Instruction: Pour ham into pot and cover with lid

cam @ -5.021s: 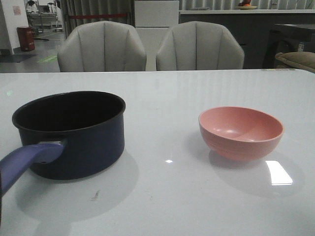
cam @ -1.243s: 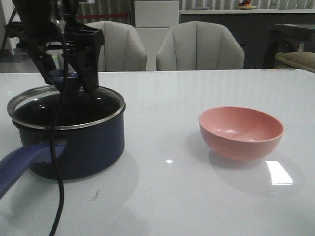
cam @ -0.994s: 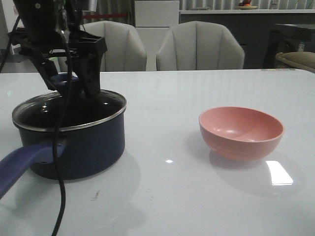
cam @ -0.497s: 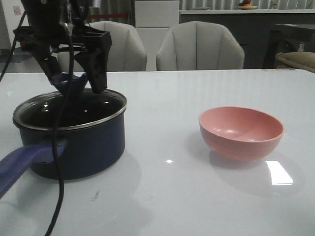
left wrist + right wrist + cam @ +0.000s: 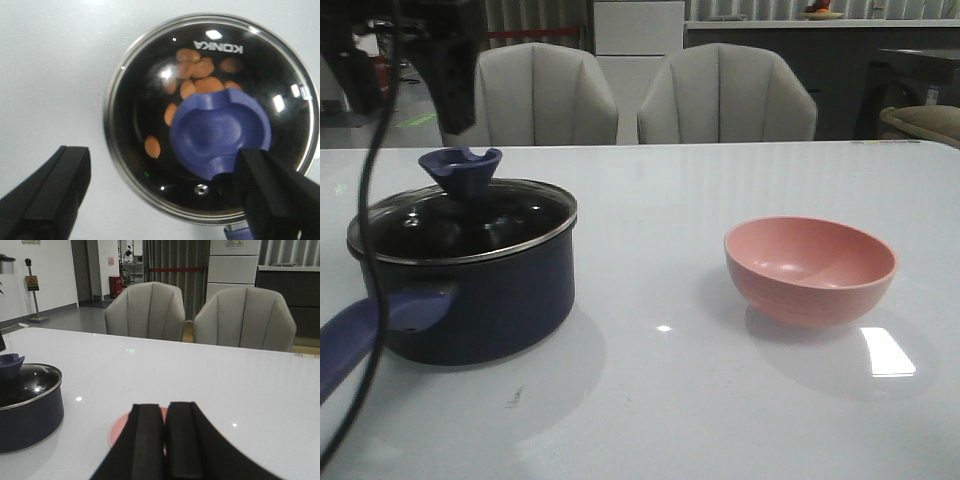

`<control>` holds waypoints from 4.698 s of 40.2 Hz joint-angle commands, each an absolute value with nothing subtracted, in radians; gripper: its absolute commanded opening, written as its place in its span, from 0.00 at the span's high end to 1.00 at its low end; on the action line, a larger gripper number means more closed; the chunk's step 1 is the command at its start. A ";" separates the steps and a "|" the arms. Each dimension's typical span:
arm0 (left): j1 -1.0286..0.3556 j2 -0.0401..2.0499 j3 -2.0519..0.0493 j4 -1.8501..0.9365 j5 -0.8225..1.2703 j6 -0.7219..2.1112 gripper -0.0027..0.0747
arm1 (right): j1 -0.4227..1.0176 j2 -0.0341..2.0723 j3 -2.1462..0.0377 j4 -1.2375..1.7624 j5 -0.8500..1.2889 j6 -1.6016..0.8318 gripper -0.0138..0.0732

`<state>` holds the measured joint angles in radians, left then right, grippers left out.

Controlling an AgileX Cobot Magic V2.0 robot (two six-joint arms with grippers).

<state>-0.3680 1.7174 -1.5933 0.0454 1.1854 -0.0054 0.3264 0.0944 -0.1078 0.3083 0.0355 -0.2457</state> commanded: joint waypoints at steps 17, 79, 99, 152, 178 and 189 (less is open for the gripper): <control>-0.209 1.126 -1.090 -0.030 0.775 -0.013 0.21 | 0.329 0.105 -0.134 0.312 -0.049 -0.245 0.66; -0.209 0.194 -0.328 -0.085 0.157 -0.013 0.80 | 0.329 0.105 -0.134 0.312 -0.049 -0.245 0.66; -0.035 0.034 0.000 -0.026 -0.028 -0.013 0.80 | 0.327 0.105 -0.134 0.312 -0.049 -0.245 0.66; -0.021 -0.023 0.027 -0.040 -0.051 -0.013 0.80 | 0.328 0.105 -0.124 0.294 -0.052 -0.250 0.66; -0.021 -0.023 0.027 -0.040 -0.050 -0.013 0.80 | 0.158 -0.030 0.022 -0.095 -0.102 0.103 0.66; -0.021 -0.023 0.027 -0.040 -0.050 -0.013 0.80 | 0.158 -0.030 0.022 -0.095 -0.102 0.103 0.66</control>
